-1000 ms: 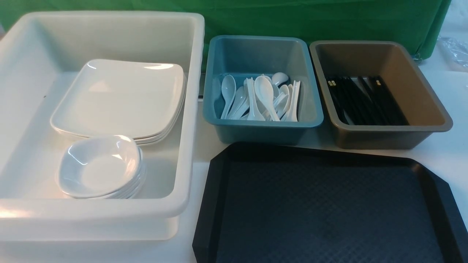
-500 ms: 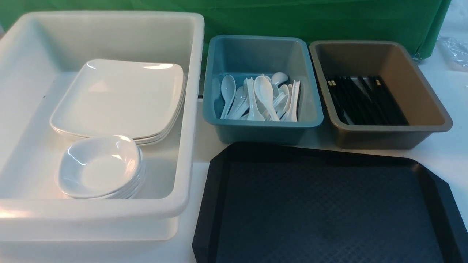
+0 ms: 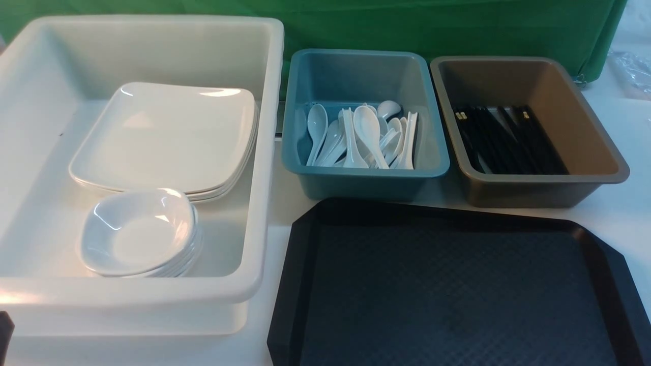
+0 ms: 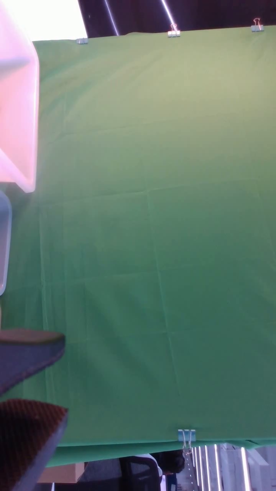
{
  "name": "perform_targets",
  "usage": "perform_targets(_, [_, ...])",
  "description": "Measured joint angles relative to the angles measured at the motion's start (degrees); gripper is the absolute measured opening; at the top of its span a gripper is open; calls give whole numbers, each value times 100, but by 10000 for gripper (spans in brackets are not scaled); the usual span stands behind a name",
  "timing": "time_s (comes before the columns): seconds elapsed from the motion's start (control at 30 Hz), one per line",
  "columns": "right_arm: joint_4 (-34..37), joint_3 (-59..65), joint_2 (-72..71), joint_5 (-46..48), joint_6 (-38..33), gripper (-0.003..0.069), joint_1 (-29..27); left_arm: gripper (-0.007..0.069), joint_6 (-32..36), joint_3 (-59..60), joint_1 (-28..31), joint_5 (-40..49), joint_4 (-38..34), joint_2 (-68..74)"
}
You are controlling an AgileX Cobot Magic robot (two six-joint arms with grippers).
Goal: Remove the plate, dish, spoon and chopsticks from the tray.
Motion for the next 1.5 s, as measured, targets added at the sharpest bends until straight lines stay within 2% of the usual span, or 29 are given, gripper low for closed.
perform_targets(0.73, [0, 0, 0, 5, 0, 237, 0, 16, 16, 0, 0, -1, 81, 0])
perform_targets(1.0, [0, 25, 0, 515, -72, 237, 0, 16, 16, 0, 0, -1, 81, 0])
perform_targets(1.1, [128, 150, 0, 418, -386, 237, 0, 16, 16, 0, 0, -1, 81, 0])
perform_targets(1.27, [975, 326, 0, 373, -1429, 237, 0, 16, 16, 0, 0, -5, 83, 0])
perform_targets(1.5, [1162, 449, 5, 881, -1679, 237, 0, 16, 16, 0, 0, -5, 93, 0])
